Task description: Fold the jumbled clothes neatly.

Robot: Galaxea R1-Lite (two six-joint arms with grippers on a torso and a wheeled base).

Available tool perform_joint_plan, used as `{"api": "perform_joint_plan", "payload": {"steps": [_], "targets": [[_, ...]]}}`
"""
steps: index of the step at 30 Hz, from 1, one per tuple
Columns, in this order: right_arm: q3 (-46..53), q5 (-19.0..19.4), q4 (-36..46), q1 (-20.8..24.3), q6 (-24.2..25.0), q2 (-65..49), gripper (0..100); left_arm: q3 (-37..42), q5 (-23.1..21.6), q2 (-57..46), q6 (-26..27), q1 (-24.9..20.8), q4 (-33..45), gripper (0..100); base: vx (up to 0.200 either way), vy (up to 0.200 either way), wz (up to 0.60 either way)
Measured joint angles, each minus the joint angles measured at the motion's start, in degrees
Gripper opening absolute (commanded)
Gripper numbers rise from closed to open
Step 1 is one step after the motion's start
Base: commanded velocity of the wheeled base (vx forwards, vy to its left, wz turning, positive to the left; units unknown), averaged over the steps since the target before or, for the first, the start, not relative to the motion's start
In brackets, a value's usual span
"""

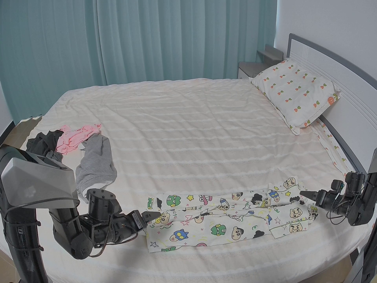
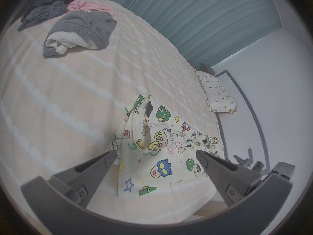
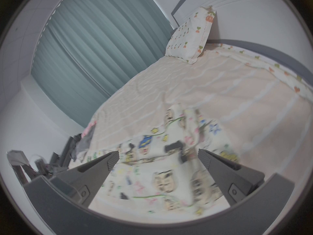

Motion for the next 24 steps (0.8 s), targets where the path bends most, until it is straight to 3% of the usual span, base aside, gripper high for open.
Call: {"api": "perform_joint_plan", "payload": {"steps": [5,8,14,24], "targets": [[5.92,-0.62,-5.67,6.8,9.39,-0.8,100,-4.08,3.33,-0.09,0.12,-1.34,9.68,100,0.0,0.0,0.0],[7.74,-0.46,-7.23,10.17,13.24,-0.72,100,-8.72,4.97,-1.16,0.11,-1.95,21.72,100,0.0,0.0,0.0],[9.65,1.89,-9.01,13.8,17.35,0.13,100,-19.71,7.0,-3.5,0.37,-2.84,40.4,100,0.0,0.0,0.0],[11.17,3.64,-9.47,16.14,19.35,1.9,100,-35.4,11.48,-1.35,4.61,-3.69,56.76,100,0.0,0.0,0.0]]}}
